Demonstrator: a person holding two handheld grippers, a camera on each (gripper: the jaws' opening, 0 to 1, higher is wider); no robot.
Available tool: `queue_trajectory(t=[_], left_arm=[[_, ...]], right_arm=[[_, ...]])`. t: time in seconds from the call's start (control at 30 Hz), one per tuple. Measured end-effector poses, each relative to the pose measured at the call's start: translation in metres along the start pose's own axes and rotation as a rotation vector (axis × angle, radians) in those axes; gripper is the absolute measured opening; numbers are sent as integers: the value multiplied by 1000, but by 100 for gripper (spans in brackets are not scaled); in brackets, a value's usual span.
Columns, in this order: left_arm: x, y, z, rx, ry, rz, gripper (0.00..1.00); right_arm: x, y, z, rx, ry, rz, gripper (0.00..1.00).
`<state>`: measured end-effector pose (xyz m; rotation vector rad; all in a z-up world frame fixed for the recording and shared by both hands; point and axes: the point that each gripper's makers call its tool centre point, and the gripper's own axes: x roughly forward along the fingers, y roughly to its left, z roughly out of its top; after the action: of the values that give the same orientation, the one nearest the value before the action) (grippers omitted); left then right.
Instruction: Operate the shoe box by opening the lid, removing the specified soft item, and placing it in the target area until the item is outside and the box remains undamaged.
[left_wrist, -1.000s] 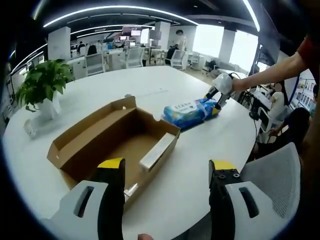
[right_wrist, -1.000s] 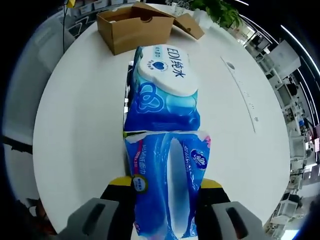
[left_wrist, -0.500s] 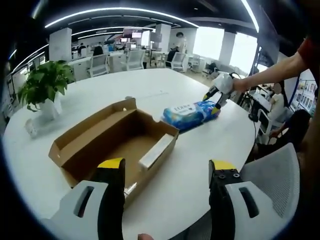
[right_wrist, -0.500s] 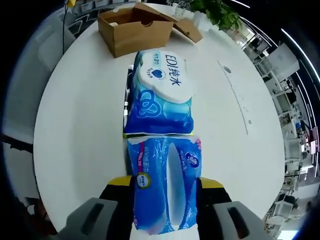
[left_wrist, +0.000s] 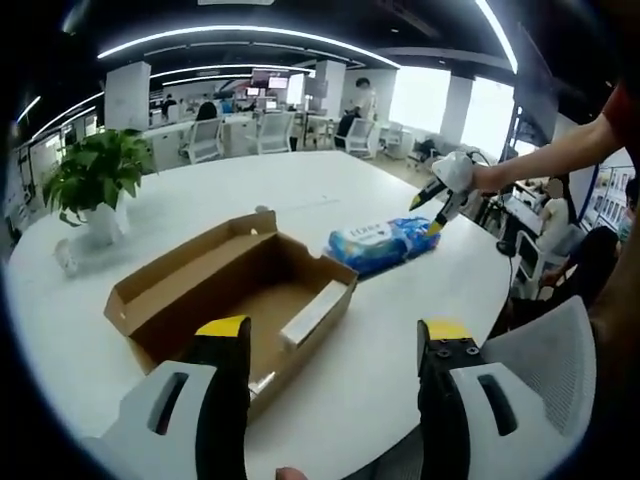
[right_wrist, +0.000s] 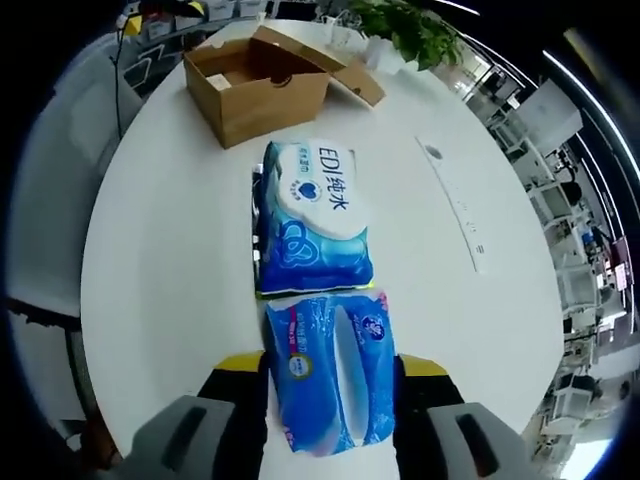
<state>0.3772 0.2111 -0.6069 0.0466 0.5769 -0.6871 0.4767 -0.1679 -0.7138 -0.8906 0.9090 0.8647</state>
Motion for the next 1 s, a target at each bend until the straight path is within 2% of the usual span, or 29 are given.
queue_trajectory(t=[0.3,0.43,0.77,1.0], left_arm=[[-6,2,4,-15,-38,1,67],[-10,4,6,-27,-57,3,67],[-17,11,8,-51,-90,10,67],[-19,17,7,-72,-106,19,67]], right_arm=[[-9,4,17,172,-81,-23,44],[-11,6,23,207,-95,-30,44],[-17,19,54,376,-221,-25,46],[-22,26,82,484,-321,-24,48]])
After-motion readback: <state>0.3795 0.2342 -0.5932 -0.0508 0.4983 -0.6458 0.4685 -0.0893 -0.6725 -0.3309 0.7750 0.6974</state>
